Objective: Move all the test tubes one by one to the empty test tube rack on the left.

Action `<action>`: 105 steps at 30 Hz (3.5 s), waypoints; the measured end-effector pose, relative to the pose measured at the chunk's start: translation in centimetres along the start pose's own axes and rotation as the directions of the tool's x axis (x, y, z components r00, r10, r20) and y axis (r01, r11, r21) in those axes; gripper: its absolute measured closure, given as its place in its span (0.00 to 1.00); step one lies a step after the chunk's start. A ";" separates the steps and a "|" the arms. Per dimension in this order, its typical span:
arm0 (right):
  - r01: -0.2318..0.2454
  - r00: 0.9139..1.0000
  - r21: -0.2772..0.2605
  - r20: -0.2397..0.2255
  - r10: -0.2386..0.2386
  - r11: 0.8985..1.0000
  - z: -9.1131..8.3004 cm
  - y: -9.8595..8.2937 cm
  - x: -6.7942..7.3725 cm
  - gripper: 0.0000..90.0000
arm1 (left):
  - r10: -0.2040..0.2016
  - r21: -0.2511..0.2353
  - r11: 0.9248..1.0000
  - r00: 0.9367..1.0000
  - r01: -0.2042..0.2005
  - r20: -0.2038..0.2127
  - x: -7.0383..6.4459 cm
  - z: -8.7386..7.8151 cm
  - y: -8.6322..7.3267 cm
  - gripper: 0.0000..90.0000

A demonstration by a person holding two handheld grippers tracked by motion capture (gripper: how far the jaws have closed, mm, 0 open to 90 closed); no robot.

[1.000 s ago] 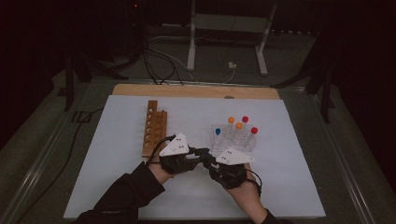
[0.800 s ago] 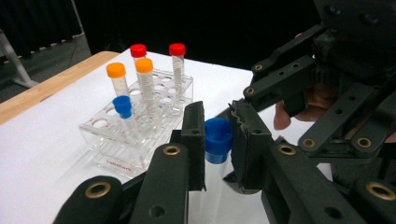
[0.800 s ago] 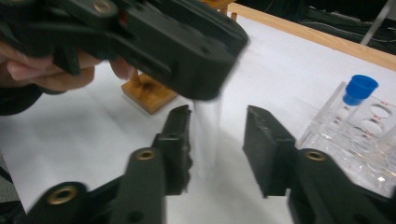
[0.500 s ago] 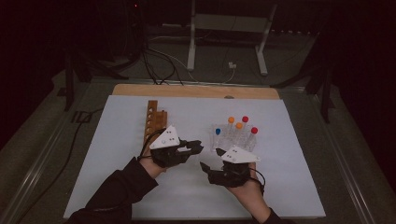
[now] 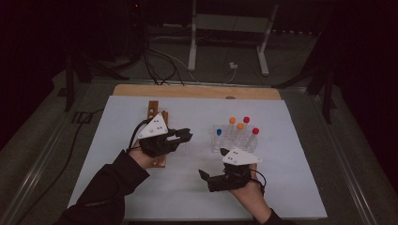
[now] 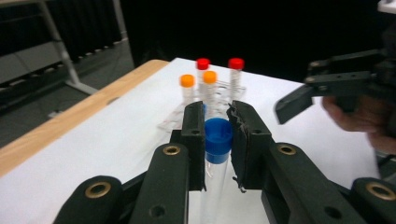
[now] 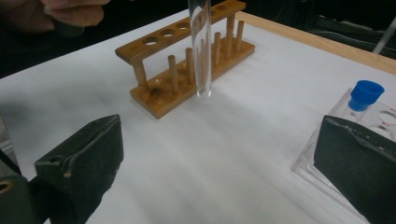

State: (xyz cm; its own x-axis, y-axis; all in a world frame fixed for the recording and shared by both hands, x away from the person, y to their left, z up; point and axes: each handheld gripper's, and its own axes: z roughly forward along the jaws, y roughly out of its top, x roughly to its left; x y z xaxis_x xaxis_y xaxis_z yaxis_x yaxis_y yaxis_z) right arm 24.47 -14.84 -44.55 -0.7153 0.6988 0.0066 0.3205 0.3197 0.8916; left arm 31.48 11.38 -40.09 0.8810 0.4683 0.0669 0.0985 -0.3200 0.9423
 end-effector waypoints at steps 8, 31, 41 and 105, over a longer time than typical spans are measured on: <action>0.001 1.000 0.003 0.008 -0.001 1.000 -0.1 0.0 -0.1 0.00 | -0.022 0.007 1.000 0.997 0.023 -0.076 2.3 -1.1 0.2 0.86; -0.002 1.000 -0.018 0.000 0.002 1.000 -0.3 0.0 -0.2 0.00 | -0.103 -0.014 0.995 0.955 0.103 -0.279 9.5 -2.4 0.8 0.86; -0.012 1.000 -0.015 -0.006 0.012 1.000 -0.4 0.0 -0.3 0.00 | -0.151 -0.051 0.988 0.922 0.142 -0.355 12.7 -2.6 1.2 0.86; -0.032 0.999 -0.029 -0.011 0.032 0.999 -0.9 0.1 -0.9 0.00 | -0.247 0.012 0.958 0.846 0.286 -0.474 15.3 1.4 -6.3 0.77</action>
State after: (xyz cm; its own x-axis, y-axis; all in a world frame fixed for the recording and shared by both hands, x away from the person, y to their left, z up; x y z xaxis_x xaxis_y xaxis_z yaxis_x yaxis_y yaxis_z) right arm 24.62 -15.98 -44.05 -0.7114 0.7016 0.0401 0.3255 0.2785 0.9036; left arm 45.00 19.41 -45.48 0.5015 0.8649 -0.0205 0.3523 -0.1825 0.9179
